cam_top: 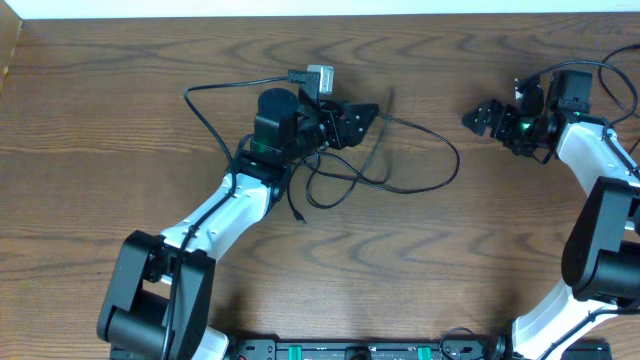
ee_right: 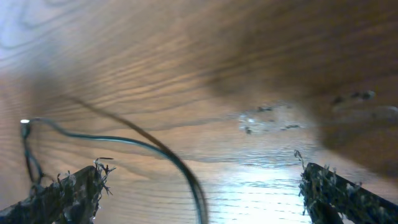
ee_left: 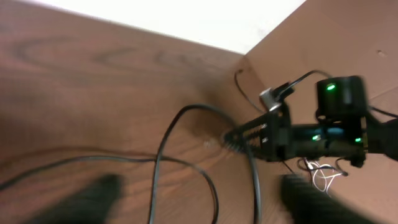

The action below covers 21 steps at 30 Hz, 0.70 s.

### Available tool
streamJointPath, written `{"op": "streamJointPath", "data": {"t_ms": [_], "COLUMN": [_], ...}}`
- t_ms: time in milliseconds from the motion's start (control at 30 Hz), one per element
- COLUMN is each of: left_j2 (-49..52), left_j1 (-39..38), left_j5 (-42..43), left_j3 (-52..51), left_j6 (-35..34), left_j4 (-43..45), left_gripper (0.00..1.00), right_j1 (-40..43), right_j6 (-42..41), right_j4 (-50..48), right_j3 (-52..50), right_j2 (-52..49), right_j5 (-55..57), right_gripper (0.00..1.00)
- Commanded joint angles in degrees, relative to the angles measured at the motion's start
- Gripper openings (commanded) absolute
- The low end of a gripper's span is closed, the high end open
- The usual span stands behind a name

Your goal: Untangle cables

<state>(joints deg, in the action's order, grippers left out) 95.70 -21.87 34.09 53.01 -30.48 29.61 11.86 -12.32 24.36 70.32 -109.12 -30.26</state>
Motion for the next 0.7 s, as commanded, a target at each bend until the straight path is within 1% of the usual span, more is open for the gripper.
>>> {"op": "streamJointPath", "data": {"t_ms": [0,167,200,300,400,467,567,667], "left_j2": [0.3,-2.2,-3.0,-6.5,-9.8,-11.5,-12.6,-12.6], "left_j1": [0.2,0.4,0.5,0.7,1.1,1.9,3.1,4.5], "left_j5": [0.5,1.5,1.5,1.3,-1.2,-5.4,-14.0,-20.1], "left_j3": [0.8,0.8,0.8,0.8,0.8,0.8,0.8,0.8], "left_j6": [-1.8,-1.6,-0.8,4.3,9.7,12.5,13.1,13.0], "left_j4": [-0.3,2.7,2.9,1.7,-3.7,-10.2,-19.3,-26.5], "left_gripper": [0.98,0.98,0.98,0.98,0.98,0.98,0.98,0.98], "right_j1": [0.1,-0.1,-0.2,-0.7,-2.2,-4.2,-8.1,-12.5], "right_j6": [1.3,3.5,4.1,8.1,15.0,22.9,33.8,43.0], "right_j4": [-0.1,0.7,0.9,1.7,2.3,3.5,5.9,8.1], "right_j3": [0.0,0.0,0.0,0.0,0.0,0.0,0.0,0.0], "right_j2": [3.1,4.9,5.4,7.7,11.5,14.4,17.5,18.1], "right_j5": [-3.1,-4.0,-4.0,-3.9,-3.7,-3.7,-2.2,0.2], "right_gripper": [0.99,0.99,0.99,0.99,0.99,0.99,0.99,0.99]}}
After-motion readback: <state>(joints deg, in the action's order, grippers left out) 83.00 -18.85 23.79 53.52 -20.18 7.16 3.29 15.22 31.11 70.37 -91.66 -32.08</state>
